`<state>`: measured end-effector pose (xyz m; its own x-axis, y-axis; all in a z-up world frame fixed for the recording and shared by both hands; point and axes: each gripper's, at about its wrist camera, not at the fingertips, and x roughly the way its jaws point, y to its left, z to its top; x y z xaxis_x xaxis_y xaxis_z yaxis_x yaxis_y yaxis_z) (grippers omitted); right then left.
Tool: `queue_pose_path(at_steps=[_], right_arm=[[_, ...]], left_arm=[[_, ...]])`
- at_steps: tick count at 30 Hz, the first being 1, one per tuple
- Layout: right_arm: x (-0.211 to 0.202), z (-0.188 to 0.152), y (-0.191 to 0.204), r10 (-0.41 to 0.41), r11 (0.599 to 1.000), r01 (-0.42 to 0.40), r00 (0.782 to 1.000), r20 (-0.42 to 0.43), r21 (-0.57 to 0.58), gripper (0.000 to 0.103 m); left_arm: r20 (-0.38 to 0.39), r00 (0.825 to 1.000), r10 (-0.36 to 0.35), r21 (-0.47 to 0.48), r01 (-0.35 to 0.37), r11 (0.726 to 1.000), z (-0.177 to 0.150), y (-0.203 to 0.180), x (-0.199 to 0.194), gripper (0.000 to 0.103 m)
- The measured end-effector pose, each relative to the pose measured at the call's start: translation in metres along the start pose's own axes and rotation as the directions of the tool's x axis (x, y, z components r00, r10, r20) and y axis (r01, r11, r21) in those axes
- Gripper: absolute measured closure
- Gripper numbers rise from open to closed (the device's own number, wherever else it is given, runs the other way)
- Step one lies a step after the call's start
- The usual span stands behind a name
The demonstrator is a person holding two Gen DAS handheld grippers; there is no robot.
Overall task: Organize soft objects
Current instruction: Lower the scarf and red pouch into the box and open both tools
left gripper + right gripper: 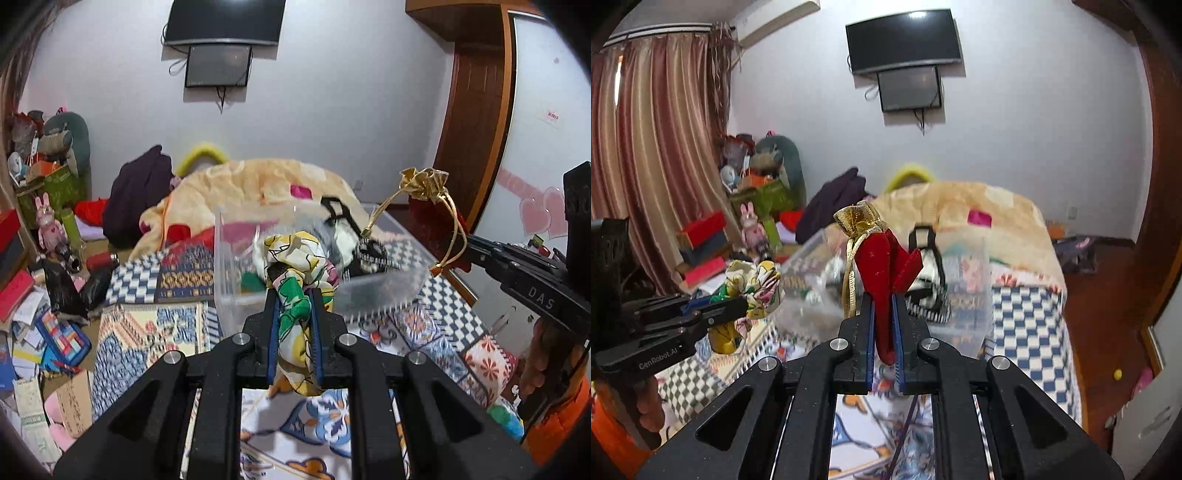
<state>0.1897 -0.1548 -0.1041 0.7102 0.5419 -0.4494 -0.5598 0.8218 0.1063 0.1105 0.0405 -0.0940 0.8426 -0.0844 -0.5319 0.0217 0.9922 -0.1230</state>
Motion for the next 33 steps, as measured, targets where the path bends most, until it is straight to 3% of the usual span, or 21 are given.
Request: queue_pose_path(at_steps=[6,11,18,24,26,28,30,33], right_arm=[[0.010,0.018,-0.004,-0.007,1.000,0.006,0.999,0.032,0.015,0.095],[0.031,0.021,-0.005,-0.011,1.000,0.011,1.000,0.010,0.024,0.095],[0.070,0.015,-0.002,-0.012,1.000,0.014,0.997,-0.079,0.023,0.095],[0.089,0.001,0.004,-0.060,0.998,0.055,0.987,-0.149,-0.037,0.093],[0.089,-0.002,0.005,-0.080,0.996,0.071,0.984,-0.158,-0.059,0.090],[0.088,-0.004,0.003,-0.083,0.995,0.073,0.982,-0.169,-0.065,0.074],[0.084,-0.005,0.003,-0.095,0.994,0.084,0.982,-0.166,-0.071,0.064],[0.077,-0.001,0.001,-0.100,0.993,0.089,0.983,-0.154,-0.076,0.058]], left_arm=[[0.033,0.999,0.029,0.013,-0.030,0.999,0.025,0.003,0.013,0.089],[0.022,0.999,0.049,0.012,-0.049,0.999,0.041,0.009,0.035,0.089],[-0.061,0.995,0.074,0.004,-0.074,0.997,0.042,0.017,0.080,0.089],[-0.135,0.989,0.064,-0.005,-0.065,0.998,0.031,0.019,0.106,0.088],[-0.141,0.988,0.060,0.000,-0.060,0.998,0.029,0.018,0.108,0.085],[-0.142,0.988,0.061,-0.001,-0.061,0.998,0.028,0.018,0.108,0.070],[-0.139,0.988,0.059,-0.004,-0.060,0.998,0.027,0.018,0.105,0.063],[-0.128,0.990,0.064,-0.010,-0.066,0.998,0.027,0.019,0.098,0.061]])
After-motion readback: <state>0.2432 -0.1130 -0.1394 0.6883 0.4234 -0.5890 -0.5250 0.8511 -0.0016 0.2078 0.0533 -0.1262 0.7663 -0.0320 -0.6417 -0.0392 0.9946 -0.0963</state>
